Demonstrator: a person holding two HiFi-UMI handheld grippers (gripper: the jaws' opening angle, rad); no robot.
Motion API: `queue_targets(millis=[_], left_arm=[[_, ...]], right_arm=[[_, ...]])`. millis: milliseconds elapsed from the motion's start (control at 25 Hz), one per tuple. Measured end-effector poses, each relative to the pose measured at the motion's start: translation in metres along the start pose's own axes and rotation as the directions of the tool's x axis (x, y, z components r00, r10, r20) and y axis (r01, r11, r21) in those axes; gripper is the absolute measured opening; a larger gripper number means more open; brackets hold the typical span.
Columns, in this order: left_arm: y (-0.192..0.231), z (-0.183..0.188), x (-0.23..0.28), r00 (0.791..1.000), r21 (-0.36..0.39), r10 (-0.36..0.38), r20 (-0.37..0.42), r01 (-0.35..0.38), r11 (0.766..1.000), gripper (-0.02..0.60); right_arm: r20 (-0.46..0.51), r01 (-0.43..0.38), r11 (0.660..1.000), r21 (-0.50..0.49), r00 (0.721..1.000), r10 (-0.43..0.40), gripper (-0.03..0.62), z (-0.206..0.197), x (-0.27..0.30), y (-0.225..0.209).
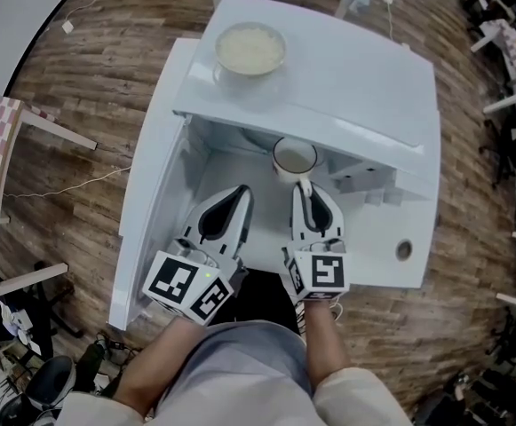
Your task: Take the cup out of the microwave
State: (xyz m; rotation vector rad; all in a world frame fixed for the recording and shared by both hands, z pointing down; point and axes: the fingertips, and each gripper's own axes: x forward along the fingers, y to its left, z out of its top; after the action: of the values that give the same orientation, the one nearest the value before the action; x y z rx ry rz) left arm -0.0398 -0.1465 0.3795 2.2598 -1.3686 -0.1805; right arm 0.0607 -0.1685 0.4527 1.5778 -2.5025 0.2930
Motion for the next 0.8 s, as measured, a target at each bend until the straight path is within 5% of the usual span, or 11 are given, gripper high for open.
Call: queue_targets(millis=[800], left_arm=[[-0.011,0.014,-0.018,0.999,0.003,-0.04,0.017,0.04,0.999,0.015]], right_arm=[[0.028,-0.035,0.999,-0.023,0.999,0.036,0.071,0.025,-0.045,0.022]])
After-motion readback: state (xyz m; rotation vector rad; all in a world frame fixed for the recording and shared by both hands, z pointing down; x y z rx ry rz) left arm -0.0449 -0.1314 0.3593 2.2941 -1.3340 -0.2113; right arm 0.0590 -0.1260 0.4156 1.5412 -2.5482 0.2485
